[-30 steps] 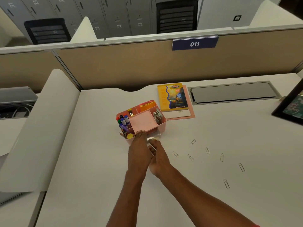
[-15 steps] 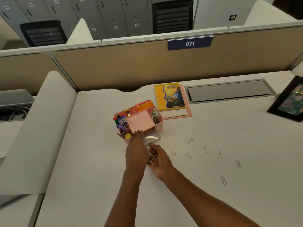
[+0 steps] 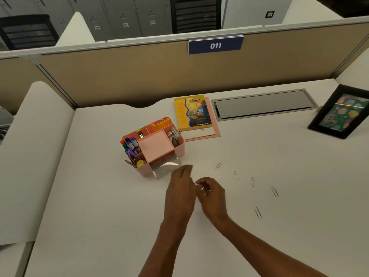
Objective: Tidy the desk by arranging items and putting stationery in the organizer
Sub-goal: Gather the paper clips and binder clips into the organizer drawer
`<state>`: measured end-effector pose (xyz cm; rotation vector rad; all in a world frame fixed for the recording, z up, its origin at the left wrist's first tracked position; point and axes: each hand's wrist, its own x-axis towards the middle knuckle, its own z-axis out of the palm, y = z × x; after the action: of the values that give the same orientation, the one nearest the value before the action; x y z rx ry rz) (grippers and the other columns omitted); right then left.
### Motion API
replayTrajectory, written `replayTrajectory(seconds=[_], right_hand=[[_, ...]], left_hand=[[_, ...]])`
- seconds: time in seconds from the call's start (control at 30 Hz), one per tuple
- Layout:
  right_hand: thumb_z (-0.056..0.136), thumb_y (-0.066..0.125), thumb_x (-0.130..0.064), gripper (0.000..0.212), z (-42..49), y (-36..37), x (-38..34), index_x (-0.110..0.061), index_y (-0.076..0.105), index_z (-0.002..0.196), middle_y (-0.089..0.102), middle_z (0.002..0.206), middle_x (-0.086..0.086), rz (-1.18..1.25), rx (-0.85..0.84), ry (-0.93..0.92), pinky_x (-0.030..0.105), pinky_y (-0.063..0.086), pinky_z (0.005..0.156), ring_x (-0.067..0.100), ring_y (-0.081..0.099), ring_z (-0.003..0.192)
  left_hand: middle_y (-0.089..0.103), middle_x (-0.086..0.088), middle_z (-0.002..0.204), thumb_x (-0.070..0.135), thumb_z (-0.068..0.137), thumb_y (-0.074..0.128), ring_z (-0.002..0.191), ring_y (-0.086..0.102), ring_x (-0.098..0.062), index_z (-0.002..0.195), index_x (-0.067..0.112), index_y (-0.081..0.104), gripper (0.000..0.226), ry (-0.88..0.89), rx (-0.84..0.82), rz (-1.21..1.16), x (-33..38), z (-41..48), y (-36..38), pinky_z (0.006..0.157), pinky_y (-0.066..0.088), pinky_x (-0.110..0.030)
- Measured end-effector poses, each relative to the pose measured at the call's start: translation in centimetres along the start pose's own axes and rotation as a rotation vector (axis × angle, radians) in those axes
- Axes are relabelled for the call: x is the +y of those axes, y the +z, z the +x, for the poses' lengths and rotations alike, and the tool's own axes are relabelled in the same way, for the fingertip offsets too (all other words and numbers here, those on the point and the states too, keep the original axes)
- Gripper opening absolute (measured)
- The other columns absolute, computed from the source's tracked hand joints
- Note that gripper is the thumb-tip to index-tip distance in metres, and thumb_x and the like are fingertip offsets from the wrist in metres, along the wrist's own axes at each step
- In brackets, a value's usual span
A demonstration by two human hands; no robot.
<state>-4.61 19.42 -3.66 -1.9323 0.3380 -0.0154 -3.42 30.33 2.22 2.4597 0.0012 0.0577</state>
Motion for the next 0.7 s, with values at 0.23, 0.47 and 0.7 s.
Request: replayTrajectory(seconds=[0.23, 0.47, 0.7], right_hand=[[0.092, 0.069, -0.02, 0.023, 1.6, -5.3, 3.8, -0.023, 0.062, 0.114, 0.061, 0.108, -0.011, -0.321, 0.083, -0.028, 0.026, 0.053, 0.085, 0.007, 0.059, 0.094], [0.093, 0.064, -0.02, 0.025, 2.3, -5.4, 4.6, -0.025, 0.057, 0.117, 0.06, 0.11, -0.01, -0.416, -0.008, -0.11, 0.032, 0.052, 0.089, 0.011, 0.057, 0.102], [0.095, 0.059, -0.018, 0.03, 2.6, -5.5, 4.2, -0.025, 0.053, 0.123, 0.062, 0.107, -0.006, -0.503, -0.057, -0.056, 0.034, 0.053, 0.085, 0.013, 0.059, 0.099]], left_hand=[[0.051, 0.001, 0.144, 0.015, 0.101, 0.048, 0.13, 0.048, -0.012, 0.14, 0.019, 0.052, 0.039, 0.015, -0.171, 0.009, -1.1, -0.2, 5.5, 0.108, 0.033, -0.018], [0.056, -0.004, 0.139, 0.006, 0.097, 0.054, 0.127, 0.05, -0.021, 0.137, 0.016, 0.056, 0.041, 0.014, -0.204, 0.164, -1.8, 1.1, 7.5, 0.107, 0.041, -0.03], [0.064, 0.003, 0.11, 0.005, 0.091, 0.057, 0.1, 0.054, -0.014, 0.117, 0.02, 0.065, 0.031, 0.072, -0.174, 0.236, -2.2, 0.8, 7.7, 0.083, 0.046, -0.024]])
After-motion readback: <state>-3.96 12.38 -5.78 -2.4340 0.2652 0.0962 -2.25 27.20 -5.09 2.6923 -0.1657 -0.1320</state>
